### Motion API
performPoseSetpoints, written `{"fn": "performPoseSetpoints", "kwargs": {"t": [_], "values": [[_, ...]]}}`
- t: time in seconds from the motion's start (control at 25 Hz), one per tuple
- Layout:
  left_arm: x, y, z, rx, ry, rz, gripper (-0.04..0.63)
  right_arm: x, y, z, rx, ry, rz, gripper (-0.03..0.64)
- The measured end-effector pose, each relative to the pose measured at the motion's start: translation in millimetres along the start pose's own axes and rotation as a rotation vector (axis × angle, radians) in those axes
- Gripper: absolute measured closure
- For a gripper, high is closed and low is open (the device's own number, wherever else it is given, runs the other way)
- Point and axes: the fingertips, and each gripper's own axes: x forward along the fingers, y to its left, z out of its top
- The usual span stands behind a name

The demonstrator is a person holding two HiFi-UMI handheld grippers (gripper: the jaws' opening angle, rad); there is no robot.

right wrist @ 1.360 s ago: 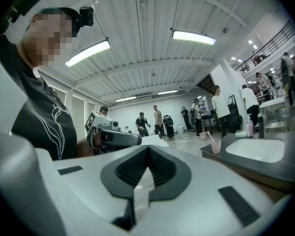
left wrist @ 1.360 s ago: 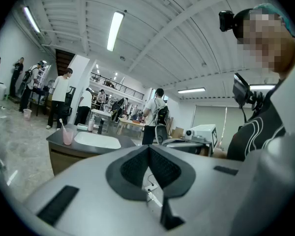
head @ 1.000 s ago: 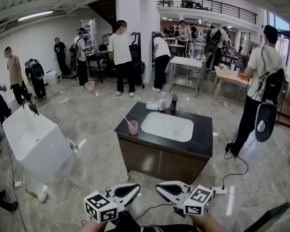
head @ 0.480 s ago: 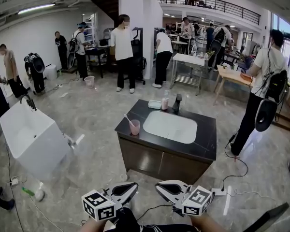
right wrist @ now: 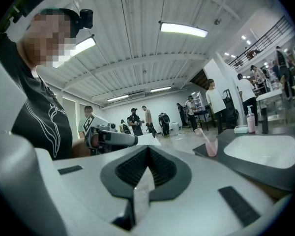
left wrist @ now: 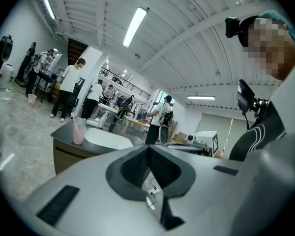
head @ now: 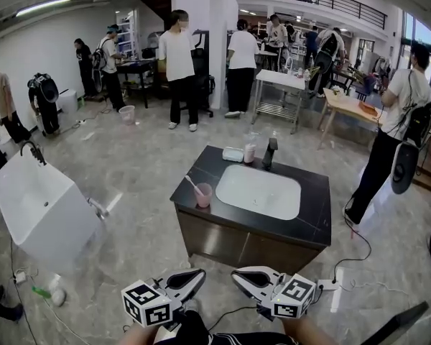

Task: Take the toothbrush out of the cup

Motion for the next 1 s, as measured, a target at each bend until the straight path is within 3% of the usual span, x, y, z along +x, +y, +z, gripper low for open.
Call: {"fn": "performPoseSetpoints", "kwargs": {"t": [0.6,1.0], "values": [[24.2,123.1,37.3,-0.099,0.037,-0.033,0.592,89.7,-82.9,23.5,0.07,0.022,-0.105,0.611],[37.4,185.9,61.4,-0.102,0.044,-0.054,0.592,141.9,-126.7,38.4,0.055,0.025,-0.147,0.611]]}}
